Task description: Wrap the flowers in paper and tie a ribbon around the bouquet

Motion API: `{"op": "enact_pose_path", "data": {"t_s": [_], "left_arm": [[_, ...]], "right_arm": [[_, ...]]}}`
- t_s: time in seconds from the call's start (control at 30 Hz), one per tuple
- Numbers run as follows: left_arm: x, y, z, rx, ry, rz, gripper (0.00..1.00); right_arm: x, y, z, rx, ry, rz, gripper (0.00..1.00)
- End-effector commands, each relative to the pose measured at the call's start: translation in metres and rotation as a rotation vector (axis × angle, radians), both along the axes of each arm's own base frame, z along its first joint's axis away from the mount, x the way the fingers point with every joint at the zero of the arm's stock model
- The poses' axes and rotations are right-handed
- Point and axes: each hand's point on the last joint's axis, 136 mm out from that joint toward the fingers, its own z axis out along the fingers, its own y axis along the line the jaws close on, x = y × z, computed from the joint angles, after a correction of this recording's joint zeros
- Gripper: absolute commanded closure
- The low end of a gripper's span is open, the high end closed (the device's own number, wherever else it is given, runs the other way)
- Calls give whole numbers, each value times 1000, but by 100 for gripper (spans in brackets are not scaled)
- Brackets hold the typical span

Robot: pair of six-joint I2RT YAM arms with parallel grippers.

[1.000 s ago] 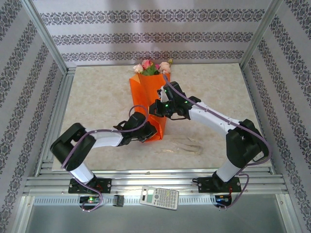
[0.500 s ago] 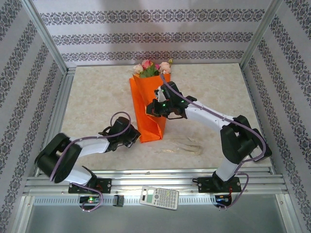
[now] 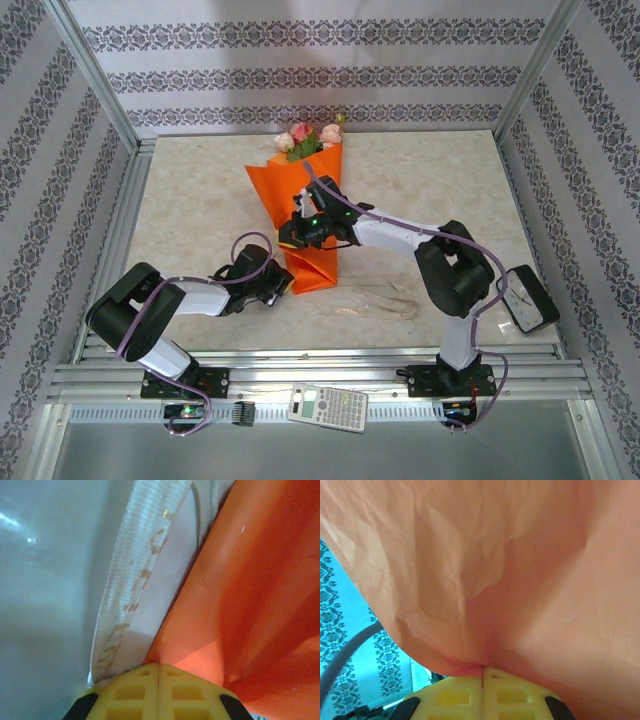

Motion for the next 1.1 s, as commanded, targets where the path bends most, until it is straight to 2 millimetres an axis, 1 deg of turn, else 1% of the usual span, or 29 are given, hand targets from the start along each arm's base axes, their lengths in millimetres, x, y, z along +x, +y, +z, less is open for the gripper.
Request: {"op": "enact_pose_path", "data": {"t_s": [0.0, 0.1, 0.2, 0.23, 0.27, 0.33, 0.4, 0.47, 0.57, 0.63, 0.7, 0.77, 0.87, 0.93, 1.0, 1.03, 1.07], "left_arm": [[3, 4, 6, -3, -28, 33, 100], [5, 9, 14, -2, -59, 53, 100], [6, 21, 36, 43, -102, 81, 100], [5, 27, 47, 68, -116, 90, 95], [4, 33, 58, 94, -125, 101, 85], [-3, 50, 73, 160, -105, 130, 75], [-3, 61, 88, 171, -118, 165, 64], [5, 67, 93, 137, -110, 182, 56], [26, 69, 93, 123, -105, 138, 47], [41, 64, 91, 124, -117, 76, 42], [53, 61, 86, 124, -100, 22, 39], [66, 57, 83, 123, -111, -11, 38], [77, 52, 77, 149, -113, -65, 40], [75, 49, 63, 161, -66, -98, 46], [70, 49, 48, 171, -26, -119, 57], [68, 50, 43, 179, -18, -126, 62], [66, 52, 38, 192, -10, -131, 69]], "right_arm": [[-5, 14, 1, 48, 9, 37, 100], [-10, 14, -11, 37, 29, 50, 100], [-14, 12, -23, 23, 47, 55, 100], [-16, 11, -26, 20, 52, 56, 100], [-17, 11, -29, 17, 59, 57, 100], [-19, 11, -34, 14, 68, 62, 100], [-21, 12, -38, 10, 74, 73, 100], [-22, 13, -41, 7, 77, 81, 100], [-26, 15, -47, 0, 87, 92, 100], [-26, 16, -49, -4, 87, 94, 100], [-26, 15, -50, -10, 86, 92, 100], [-26, 16, -51, -14, 87, 94, 100], [-26, 16, -52, -16, 87, 96, 100], [-27, 16, -52, -19, 88, 95, 100], [-27, 15, -52, -26, 87, 93, 100], [-28, 14, -53, -34, 88, 93, 100], [-28, 13, -53, -39, 86, 92, 100]]}}
